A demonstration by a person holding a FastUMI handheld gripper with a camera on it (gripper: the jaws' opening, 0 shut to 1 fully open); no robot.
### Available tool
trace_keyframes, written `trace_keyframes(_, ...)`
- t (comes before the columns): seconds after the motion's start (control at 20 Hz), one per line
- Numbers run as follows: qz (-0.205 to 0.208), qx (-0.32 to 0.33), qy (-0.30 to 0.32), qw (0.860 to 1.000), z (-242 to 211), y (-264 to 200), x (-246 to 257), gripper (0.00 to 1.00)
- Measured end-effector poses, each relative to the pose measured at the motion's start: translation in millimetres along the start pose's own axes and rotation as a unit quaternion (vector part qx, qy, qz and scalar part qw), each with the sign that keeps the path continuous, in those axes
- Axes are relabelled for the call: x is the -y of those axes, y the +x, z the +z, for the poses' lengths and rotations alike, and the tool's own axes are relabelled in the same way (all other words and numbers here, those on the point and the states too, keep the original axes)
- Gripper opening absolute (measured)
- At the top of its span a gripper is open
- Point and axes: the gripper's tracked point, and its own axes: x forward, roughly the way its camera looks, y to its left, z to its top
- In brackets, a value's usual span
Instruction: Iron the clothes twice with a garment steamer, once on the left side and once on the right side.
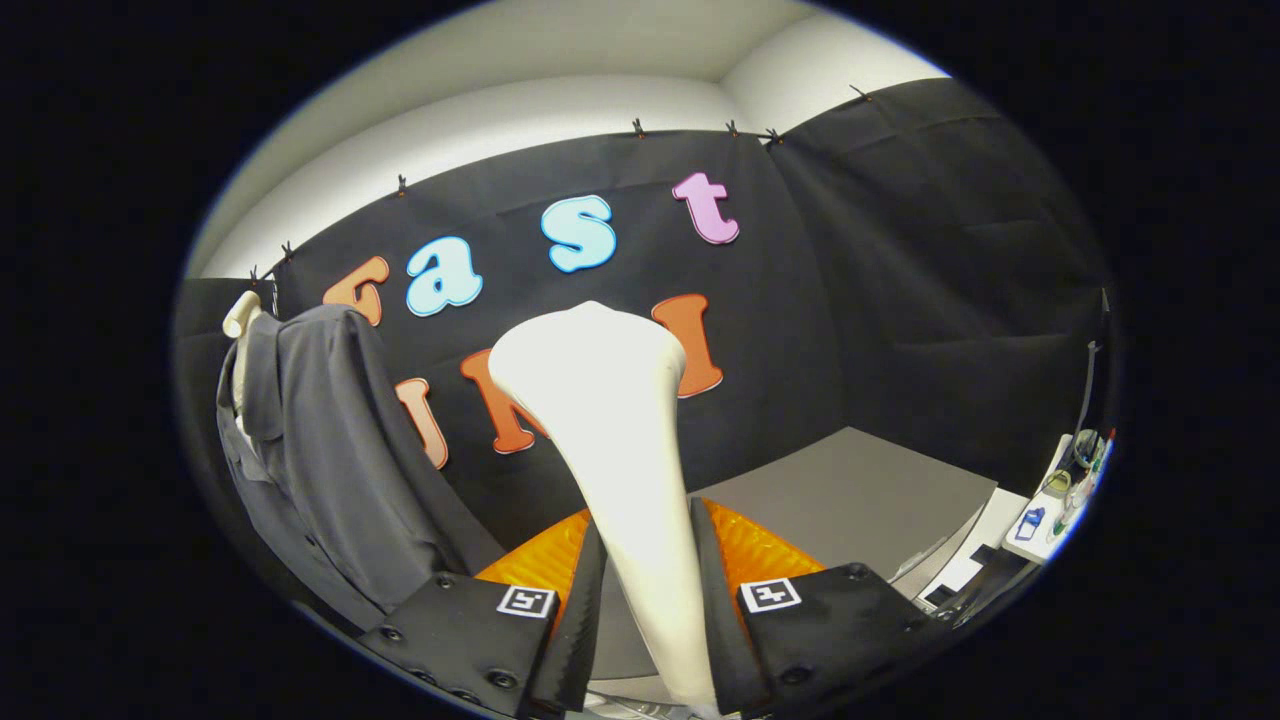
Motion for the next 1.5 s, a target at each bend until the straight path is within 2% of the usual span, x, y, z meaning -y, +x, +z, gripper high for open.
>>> trace_keyframes(0.3, -0.045, 0.038, -0.010, 0.998, -21.1, -81.9, -85.5, 0.53)
trace_keyframes(0.65, -0.033, 0.040, -0.037, 0.998, -42.7, -125.9, -174.5, 0.53)
trace_keyframes(1.1, -0.031, 0.030, -0.056, 0.997, -65.3, -126.5, -240.6, 0.53)
trace_keyframes(1.3, -0.019, 0.006, -0.071, 0.997, -86.8, -108.8, -260.8, 0.53)
trace_keyframes(1.5, -0.027, -0.025, -0.079, 0.996, -108.5, -81.1, -262.2, 0.53)
